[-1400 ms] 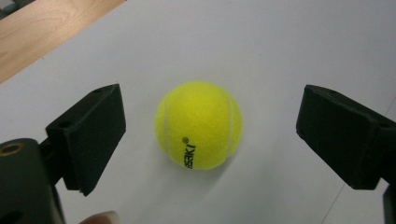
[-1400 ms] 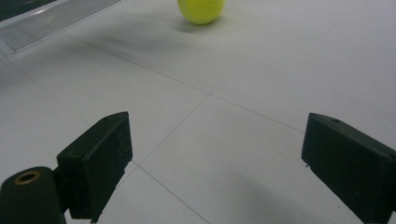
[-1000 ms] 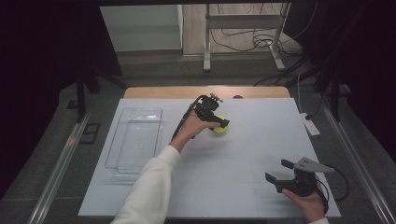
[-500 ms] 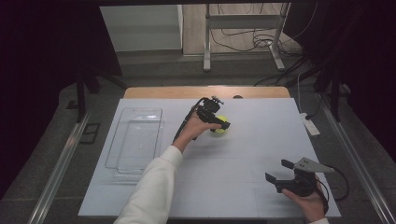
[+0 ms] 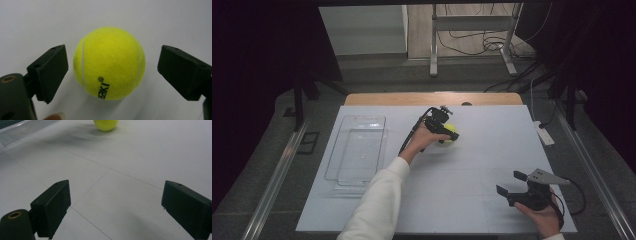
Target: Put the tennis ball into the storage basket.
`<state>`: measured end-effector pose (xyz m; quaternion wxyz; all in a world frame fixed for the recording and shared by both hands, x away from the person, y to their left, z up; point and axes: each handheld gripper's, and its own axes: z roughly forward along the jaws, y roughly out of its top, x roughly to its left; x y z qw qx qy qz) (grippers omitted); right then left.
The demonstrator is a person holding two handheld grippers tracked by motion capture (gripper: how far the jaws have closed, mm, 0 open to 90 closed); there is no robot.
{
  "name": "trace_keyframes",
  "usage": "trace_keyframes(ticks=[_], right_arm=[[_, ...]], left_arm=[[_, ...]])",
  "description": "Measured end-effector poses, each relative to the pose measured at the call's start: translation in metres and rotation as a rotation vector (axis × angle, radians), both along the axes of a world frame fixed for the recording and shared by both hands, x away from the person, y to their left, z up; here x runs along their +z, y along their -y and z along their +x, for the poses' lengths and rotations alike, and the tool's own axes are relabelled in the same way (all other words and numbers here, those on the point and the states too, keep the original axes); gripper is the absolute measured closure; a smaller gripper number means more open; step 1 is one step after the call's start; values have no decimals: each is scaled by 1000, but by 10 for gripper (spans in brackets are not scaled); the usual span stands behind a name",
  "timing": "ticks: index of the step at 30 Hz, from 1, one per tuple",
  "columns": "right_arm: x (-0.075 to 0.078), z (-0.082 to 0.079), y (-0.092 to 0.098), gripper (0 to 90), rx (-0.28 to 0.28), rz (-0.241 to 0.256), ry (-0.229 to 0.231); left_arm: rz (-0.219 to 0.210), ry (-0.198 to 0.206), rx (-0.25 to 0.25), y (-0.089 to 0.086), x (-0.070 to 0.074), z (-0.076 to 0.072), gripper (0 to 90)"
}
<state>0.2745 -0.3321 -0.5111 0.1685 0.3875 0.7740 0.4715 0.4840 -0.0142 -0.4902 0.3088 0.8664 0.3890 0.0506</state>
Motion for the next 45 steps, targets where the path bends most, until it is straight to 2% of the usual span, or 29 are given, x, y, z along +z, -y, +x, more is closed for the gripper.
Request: trace_keyframes(ticks=[7, 14, 17, 30, 45], right_arm=[[0, 0, 0, 90, 0, -1, -1], [0, 0, 0, 90, -1, -1, 0], [0, 0, 0, 90, -2, -3, -1], [0, 0, 0, 90, -5, -5, -1], [-1, 0, -1, 90, -5, -10, 0]], left_arm=[[19, 10, 16, 1, -2, -1, 259], [40, 29, 4, 2, 0, -3, 275], [23, 27, -1, 1, 2, -4, 276], [-3, 59, -19, -9, 20, -14, 278], [-58, 93, -5, -29, 33, -29, 278]])
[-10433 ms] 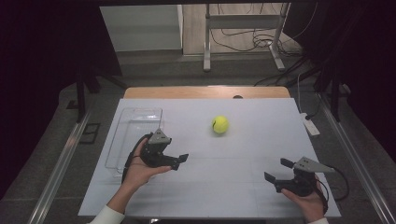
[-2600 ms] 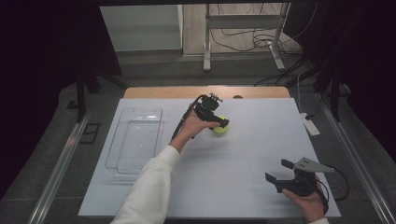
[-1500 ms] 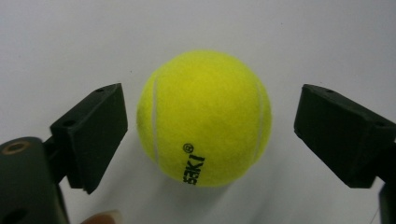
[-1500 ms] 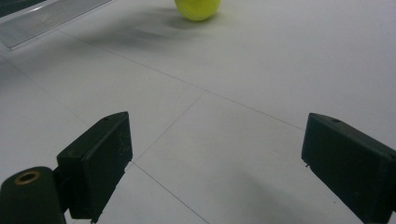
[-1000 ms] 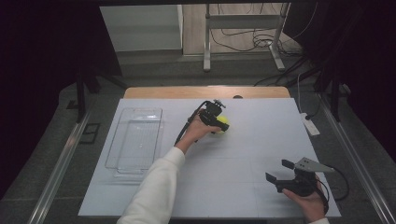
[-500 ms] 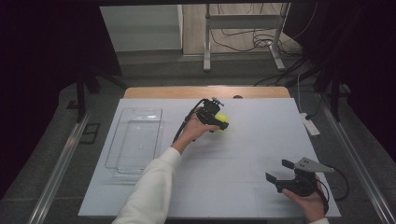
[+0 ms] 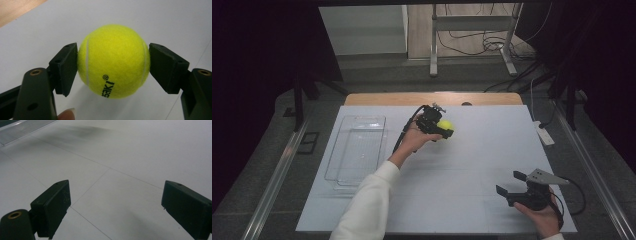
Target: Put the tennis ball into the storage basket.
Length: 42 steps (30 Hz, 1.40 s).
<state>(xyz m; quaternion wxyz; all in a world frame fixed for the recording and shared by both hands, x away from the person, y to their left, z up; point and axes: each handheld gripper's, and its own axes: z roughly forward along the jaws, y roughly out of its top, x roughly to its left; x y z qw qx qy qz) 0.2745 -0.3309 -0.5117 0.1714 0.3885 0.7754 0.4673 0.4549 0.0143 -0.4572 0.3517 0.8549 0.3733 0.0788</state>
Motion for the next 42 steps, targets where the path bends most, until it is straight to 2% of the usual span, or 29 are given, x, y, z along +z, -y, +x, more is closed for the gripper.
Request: trace_keyframes(ticks=[24, 42], right_arm=[[0, 0, -1, 90, 2, -3, 0], [-1, 1, -1, 90, -1, -9, 1]], left_arm=[[-50, 61, -37, -8, 19, -28, 279], [-64, 97, -56, -18, 28, -44, 279]])
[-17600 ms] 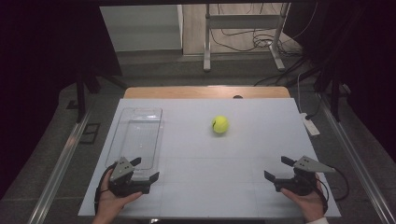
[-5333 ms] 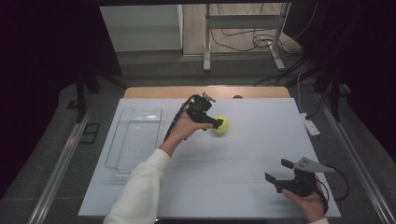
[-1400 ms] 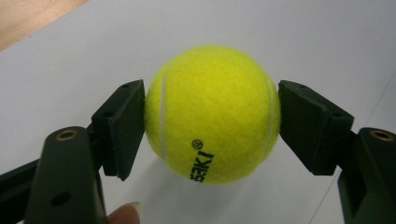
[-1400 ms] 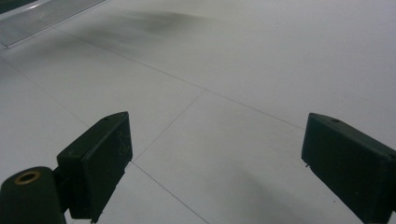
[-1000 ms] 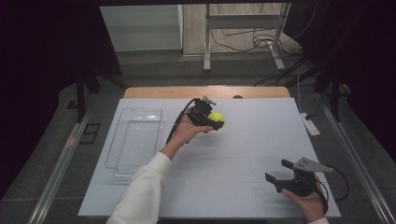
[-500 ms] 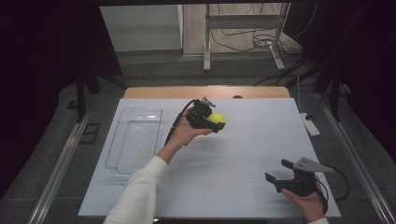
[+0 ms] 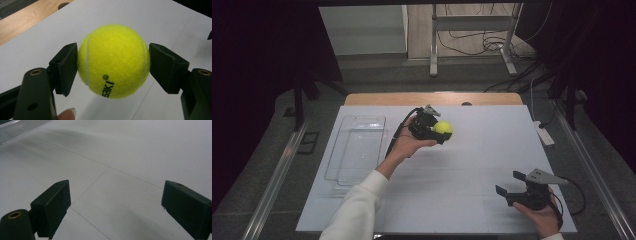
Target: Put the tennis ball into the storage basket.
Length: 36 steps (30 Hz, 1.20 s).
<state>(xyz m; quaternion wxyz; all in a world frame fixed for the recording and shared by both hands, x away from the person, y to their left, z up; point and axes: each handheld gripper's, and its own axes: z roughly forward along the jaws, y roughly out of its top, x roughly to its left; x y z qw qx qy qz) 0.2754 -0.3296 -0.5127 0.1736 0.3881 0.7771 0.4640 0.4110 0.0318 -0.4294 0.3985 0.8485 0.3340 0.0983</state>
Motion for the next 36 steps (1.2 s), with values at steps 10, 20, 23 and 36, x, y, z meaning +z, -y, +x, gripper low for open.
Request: trace_keyframes(ticks=[10, 20, 23, 36], right_arm=[[0, 0, 0, 90, 1, 1, -2], [0, 0, 0, 90, 0, -3, -1], [0, 0, 0, 90, 0, -1, 0], [0, 0, -1, 91, 0, -3, -3]], left_arm=[[2, 11, -1, -4, 3, -5, 279], [1, 19, 1, -8, 6, -9, 279], [-4, 22, 5, -9, 7, -10, 279], [-27, 51, 17, -16, 9, -16, 278]])
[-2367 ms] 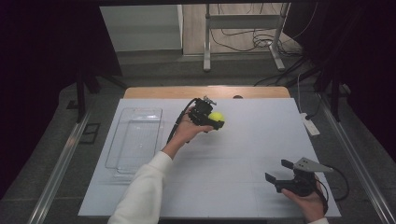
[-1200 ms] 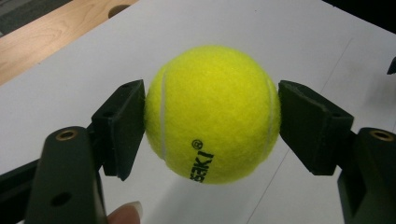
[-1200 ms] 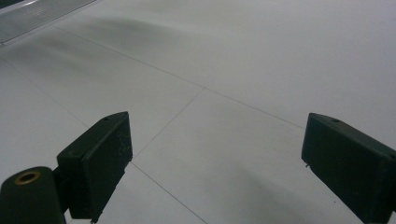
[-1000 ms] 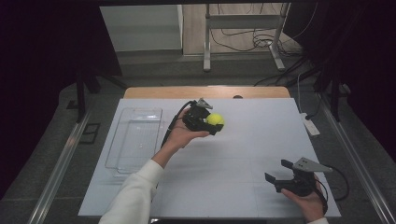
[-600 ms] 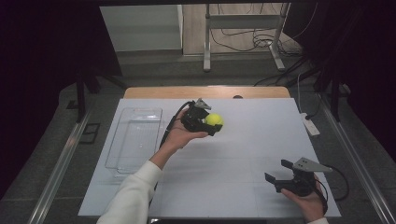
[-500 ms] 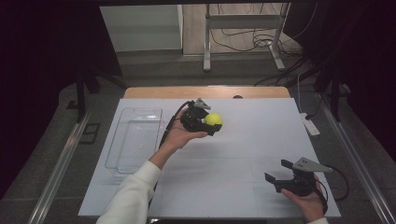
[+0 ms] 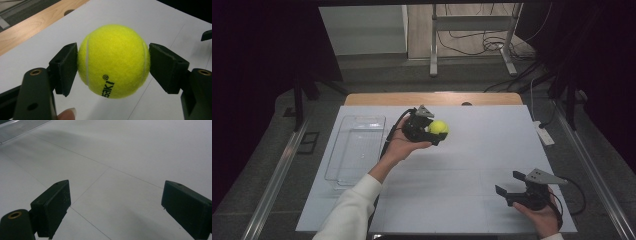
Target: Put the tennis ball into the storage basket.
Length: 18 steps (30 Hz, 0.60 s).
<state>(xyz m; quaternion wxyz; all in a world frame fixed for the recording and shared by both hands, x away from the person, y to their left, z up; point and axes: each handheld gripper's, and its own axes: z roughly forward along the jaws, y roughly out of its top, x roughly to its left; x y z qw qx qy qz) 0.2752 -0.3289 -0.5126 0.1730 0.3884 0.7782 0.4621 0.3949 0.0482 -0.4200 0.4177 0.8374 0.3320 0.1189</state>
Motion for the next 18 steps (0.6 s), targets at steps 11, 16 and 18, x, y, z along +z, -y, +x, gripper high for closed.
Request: trace_keyframes(ticks=[11, 16, 18], right_arm=[[0, 0, 0, 91, -1, 0, -1], [0, 0, 0, 91, -2, 0, 0], [0, 0, 0, 91, -2, -1, 0]], left_arm=[[-15, 26, 6, -7, 2, -5, 278], [-24, 31, 19, -13, 3, -7, 278], [-24, 33, 20, -14, 3, -8, 278]])
